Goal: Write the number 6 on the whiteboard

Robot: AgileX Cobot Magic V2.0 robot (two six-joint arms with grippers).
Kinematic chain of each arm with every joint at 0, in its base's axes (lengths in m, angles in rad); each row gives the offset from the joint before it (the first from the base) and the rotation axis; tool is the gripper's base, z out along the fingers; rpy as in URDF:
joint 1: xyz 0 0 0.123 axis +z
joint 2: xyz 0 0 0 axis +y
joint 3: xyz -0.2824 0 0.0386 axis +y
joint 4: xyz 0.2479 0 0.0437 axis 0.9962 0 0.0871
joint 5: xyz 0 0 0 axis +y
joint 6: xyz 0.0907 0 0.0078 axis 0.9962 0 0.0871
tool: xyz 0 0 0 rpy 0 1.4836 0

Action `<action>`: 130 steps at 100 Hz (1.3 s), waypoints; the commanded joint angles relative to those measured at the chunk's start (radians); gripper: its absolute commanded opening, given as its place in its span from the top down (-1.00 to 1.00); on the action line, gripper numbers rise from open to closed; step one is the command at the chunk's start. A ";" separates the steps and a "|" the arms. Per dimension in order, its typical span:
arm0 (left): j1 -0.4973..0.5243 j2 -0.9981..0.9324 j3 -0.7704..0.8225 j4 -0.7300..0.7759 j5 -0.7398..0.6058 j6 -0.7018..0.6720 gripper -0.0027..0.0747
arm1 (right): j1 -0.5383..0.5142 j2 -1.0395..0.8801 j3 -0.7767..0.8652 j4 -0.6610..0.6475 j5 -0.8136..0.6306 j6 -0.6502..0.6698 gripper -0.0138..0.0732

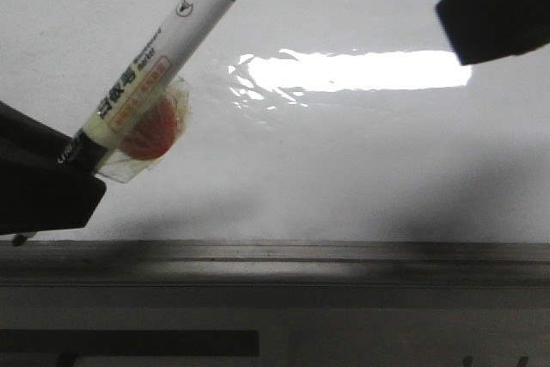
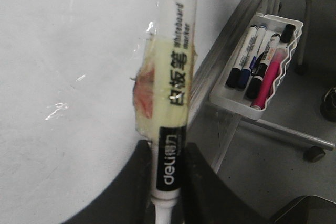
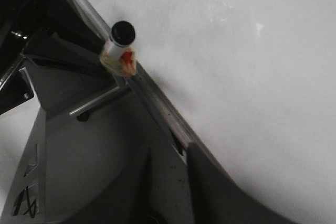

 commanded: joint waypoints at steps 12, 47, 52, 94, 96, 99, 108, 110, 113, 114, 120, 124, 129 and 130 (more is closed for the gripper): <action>-0.049 -0.011 -0.035 0.098 -0.077 0.000 0.98 | 0.061 0.093 -0.084 0.085 -0.056 -0.025 -0.04; -0.096 -0.011 -0.035 0.165 -0.117 0.000 0.98 | 0.224 0.227 -0.160 0.085 -0.125 -0.029 -0.04; -0.096 -0.011 -0.035 0.165 -0.117 0.000 0.98 | 0.244 0.237 -0.166 0.085 -0.145 -0.029 -0.04; -0.096 -0.011 -0.035 0.165 -0.116 0.000 0.98 | 0.274 0.247 -0.171 0.124 -0.178 -0.029 -0.04; -0.096 -0.011 -0.035 0.165 -0.116 0.000 0.98 | 0.274 0.247 -0.171 0.124 -0.178 -0.029 -0.03; -0.096 -0.011 -0.035 0.165 -0.116 0.000 0.98 | 0.274 0.252 -0.171 0.126 -0.176 -0.029 -0.03; -0.096 -0.011 -0.035 0.165 -0.116 0.000 0.98 | 0.274 0.266 -0.171 0.130 -0.164 -0.029 0.10; -0.096 -0.011 -0.035 0.165 -0.116 0.000 0.98 | 0.274 0.268 -0.171 0.130 -0.163 -0.029 0.15; -0.096 -0.011 -0.035 0.165 -0.116 0.000 0.98 | 0.274 0.276 -0.171 0.130 -0.158 -0.029 0.24; -0.096 -0.011 -0.035 0.165 -0.116 0.000 0.98 | 0.274 0.276 -0.171 0.130 -0.155 -0.029 0.28; -0.096 -0.011 -0.035 0.165 -0.116 0.000 0.98 | 0.274 0.286 -0.171 0.134 -0.152 -0.029 0.48; -0.096 -0.011 -0.035 0.165 -0.116 0.000 0.98 | 0.274 0.286 -0.171 0.139 -0.155 -0.029 0.65; -0.096 -0.011 -0.035 0.165 -0.116 0.000 0.98 | 0.274 0.286 -0.171 0.144 -0.158 -0.029 0.84; -0.096 -0.011 -0.035 0.165 -0.116 0.000 0.98 | 0.274 0.286 -0.171 0.147 -0.161 -0.029 0.85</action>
